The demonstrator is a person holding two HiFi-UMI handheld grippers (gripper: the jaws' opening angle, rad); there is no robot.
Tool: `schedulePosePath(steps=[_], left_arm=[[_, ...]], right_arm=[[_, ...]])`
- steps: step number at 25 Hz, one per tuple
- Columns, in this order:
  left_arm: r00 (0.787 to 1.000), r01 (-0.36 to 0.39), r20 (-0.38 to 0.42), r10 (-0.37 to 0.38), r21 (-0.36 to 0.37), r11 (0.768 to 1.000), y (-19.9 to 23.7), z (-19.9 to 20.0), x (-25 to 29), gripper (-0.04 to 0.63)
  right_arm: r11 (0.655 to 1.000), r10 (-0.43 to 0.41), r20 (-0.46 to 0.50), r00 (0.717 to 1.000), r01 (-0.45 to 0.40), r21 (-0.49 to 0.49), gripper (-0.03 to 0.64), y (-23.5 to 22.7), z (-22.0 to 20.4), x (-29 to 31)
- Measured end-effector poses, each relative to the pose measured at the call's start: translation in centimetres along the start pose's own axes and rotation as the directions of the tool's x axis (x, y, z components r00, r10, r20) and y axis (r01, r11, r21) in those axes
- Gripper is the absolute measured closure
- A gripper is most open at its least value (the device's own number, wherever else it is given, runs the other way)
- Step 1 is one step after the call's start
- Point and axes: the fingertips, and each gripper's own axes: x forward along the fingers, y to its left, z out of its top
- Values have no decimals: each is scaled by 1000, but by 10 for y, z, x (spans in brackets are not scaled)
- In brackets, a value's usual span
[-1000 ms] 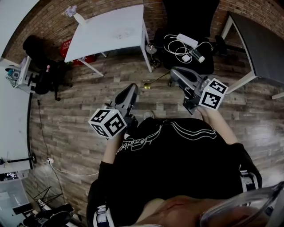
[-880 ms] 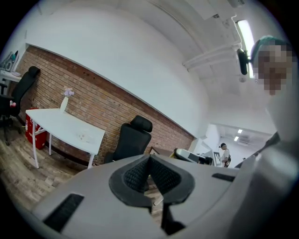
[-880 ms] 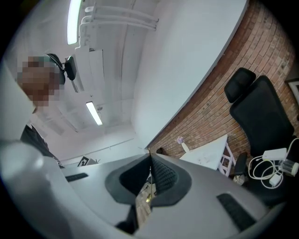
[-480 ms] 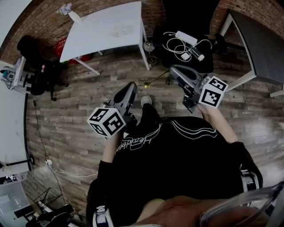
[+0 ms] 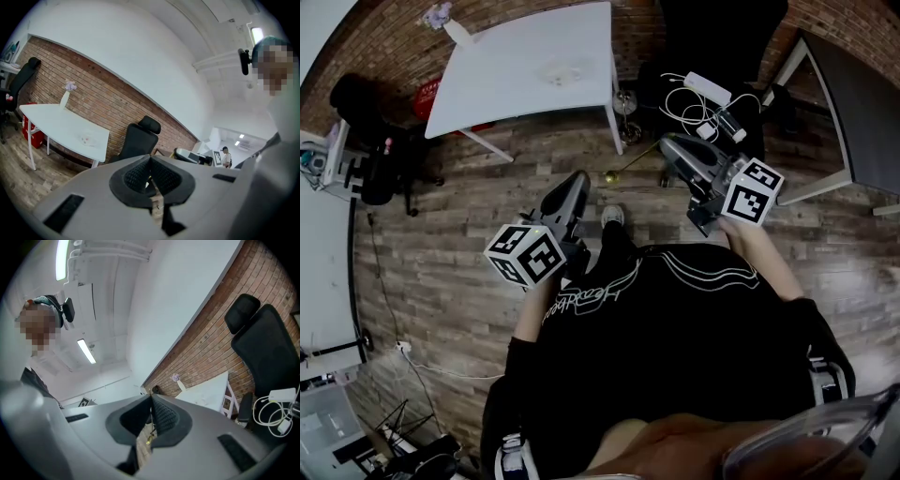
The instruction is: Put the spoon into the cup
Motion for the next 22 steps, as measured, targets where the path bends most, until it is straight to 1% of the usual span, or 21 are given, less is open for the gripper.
schedulePosePath(steps=[9, 14, 18, 22], left_arm=[[999, 5, -38, -6, -31, 1000, 109, 68, 51, 592], [999, 6, -52, -7, -27, 1000, 169, 104, 81, 592], [998, 12, -61, -14, -39, 999, 216, 131, 106, 592], [997, 21, -75, -22, -25, 999, 254, 151, 129, 592]], right_arm=[[999, -33, -10, 999, 34, 33, 617, -67, 23, 114], [997, -59, -8, 998, 59, 40, 617, -106, 35, 174], [996, -75, -12, 997, 76, 45, 617, -135, 45, 221], [994, -97, -13, 995, 98, 43, 617, -162, 51, 259]])
